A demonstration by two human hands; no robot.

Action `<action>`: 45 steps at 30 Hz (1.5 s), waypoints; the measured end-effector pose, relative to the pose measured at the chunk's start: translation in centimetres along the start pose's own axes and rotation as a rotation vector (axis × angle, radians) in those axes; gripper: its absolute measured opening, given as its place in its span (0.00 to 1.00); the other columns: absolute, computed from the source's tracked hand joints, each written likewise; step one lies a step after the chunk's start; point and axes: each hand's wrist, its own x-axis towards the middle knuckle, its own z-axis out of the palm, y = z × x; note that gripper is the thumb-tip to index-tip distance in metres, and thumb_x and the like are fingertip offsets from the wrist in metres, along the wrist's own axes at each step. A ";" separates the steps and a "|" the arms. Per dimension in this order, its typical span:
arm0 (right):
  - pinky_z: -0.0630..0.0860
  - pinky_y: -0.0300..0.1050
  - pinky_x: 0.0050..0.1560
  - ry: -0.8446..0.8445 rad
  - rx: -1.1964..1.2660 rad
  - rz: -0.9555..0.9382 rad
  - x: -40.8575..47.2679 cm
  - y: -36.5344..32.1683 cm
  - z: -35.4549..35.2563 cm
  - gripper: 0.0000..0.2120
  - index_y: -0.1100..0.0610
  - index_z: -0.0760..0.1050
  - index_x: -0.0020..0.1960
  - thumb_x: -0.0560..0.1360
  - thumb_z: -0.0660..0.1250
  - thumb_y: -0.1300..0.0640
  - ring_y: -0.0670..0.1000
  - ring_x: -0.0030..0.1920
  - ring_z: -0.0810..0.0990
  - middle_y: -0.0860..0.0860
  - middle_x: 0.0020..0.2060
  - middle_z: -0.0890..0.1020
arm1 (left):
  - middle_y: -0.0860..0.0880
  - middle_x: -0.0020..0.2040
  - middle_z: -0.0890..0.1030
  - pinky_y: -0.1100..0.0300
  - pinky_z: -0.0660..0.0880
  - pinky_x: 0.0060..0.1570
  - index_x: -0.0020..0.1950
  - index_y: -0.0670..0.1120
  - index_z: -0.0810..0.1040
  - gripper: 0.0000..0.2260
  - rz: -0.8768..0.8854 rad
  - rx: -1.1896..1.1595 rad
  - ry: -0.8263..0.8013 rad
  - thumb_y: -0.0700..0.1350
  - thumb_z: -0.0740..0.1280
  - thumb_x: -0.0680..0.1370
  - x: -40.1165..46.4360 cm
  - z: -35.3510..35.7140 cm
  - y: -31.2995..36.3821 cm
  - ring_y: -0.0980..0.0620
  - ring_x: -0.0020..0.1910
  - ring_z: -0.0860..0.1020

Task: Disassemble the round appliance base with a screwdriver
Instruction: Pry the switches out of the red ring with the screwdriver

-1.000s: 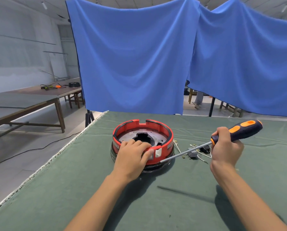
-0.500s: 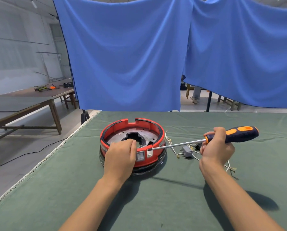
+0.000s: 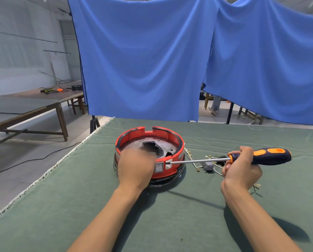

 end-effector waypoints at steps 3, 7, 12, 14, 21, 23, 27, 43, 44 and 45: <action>0.59 0.34 0.20 -0.007 0.001 -0.030 -0.4 -0.3 0.0 0.12 0.58 0.70 0.28 0.65 0.64 0.51 0.46 0.18 0.64 0.46 0.19 0.73 | 0.46 0.24 0.75 0.54 0.69 0.38 0.24 0.43 0.71 0.17 0.033 0.012 0.049 0.44 0.56 0.72 -0.1 -0.1 0.3 0.45 0.27 0.70; 0.59 0.35 0.20 -0.006 0.005 -0.081 -0.8 -0.4 -0.1 0.13 0.57 0.70 0.27 0.66 0.64 0.51 0.47 0.18 0.64 0.46 0.19 0.72 | 0.46 0.24 0.74 0.52 0.70 0.38 0.23 0.44 0.69 0.17 0.040 0.017 0.057 0.46 0.52 0.71 -0.2 0.0 0.6 0.44 0.27 0.70; 0.59 0.35 0.21 0.010 -0.002 -0.064 -1.5 0.1 -0.4 0.13 0.57 0.70 0.27 0.67 0.64 0.51 0.46 0.19 0.64 0.46 0.19 0.72 | 0.46 0.24 0.74 0.52 0.69 0.39 0.25 0.48 0.62 0.14 0.040 0.010 0.072 0.46 0.52 0.71 -0.2 0.3 0.8 0.46 0.28 0.69; 0.58 0.35 0.21 0.041 0.010 -0.017 -1.3 0.1 -0.3 0.13 0.57 0.69 0.28 0.68 0.64 0.52 0.46 0.18 0.63 0.45 0.18 0.71 | 0.46 0.25 0.74 0.53 0.68 0.39 0.25 0.48 0.62 0.13 0.051 0.008 0.085 0.46 0.52 0.71 -0.2 0.4 0.7 0.46 0.28 0.69; 0.55 0.33 0.20 0.122 0.053 0.059 -1.0 -0.2 -0.3 0.13 0.57 0.68 0.29 0.70 0.63 0.53 0.45 0.16 0.62 0.45 0.18 0.71 | 0.46 0.25 0.75 0.52 0.69 0.39 0.25 0.47 0.65 0.15 0.058 0.027 0.078 0.46 0.52 0.71 -0.3 0.4 0.6 0.45 0.29 0.70; 0.55 0.33 0.19 0.130 0.050 0.063 -1.1 -0.1 -0.4 0.14 0.57 0.68 0.28 0.70 0.64 0.53 0.46 0.16 0.62 0.45 0.18 0.71 | 0.46 0.25 0.75 0.51 0.69 0.39 0.25 0.47 0.64 0.14 0.052 0.028 0.081 0.46 0.51 0.71 -0.3 0.5 0.7 0.45 0.29 0.70; 0.55 0.33 0.20 0.164 0.048 0.107 -1.2 0.1 -0.7 0.14 0.57 0.68 0.29 0.70 0.63 0.52 0.45 0.16 0.62 0.44 0.17 0.68 | 0.45 0.25 0.75 0.51 0.68 0.39 0.26 0.48 0.62 0.13 0.031 0.036 0.084 0.46 0.50 0.71 -0.5 0.6 1.1 0.45 0.28 0.69; 0.56 0.38 0.21 0.288 0.044 0.262 -0.2 1.5 -0.4 0.11 0.56 0.67 0.32 0.70 0.62 0.53 0.49 0.23 0.62 0.48 0.25 0.71 | 0.46 0.27 0.75 0.52 0.62 0.45 0.26 0.46 0.65 0.14 0.004 0.023 0.001 0.44 0.53 0.72 -0.4 0.7 1.0 0.47 0.32 0.68; 0.57 0.40 0.23 0.288 0.044 0.258 0.0 1.6 -0.3 0.11 0.57 0.67 0.31 0.70 0.63 0.53 0.50 0.23 0.63 0.48 0.25 0.71 | 0.46 0.27 0.75 0.52 0.61 0.45 0.26 0.45 0.65 0.14 0.004 0.023 -0.003 0.44 0.53 0.72 -0.3 0.7 1.1 0.47 0.32 0.68; 0.58 0.41 0.24 0.289 0.046 0.255 0.1 1.7 -0.1 0.11 0.57 0.68 0.31 0.70 0.63 0.53 0.50 0.24 0.63 0.48 0.25 0.71 | 0.46 0.27 0.75 0.52 0.61 0.46 0.26 0.45 0.65 0.14 0.004 0.024 -0.008 0.44 0.53 0.72 -0.3 0.6 1.1 0.47 0.32 0.68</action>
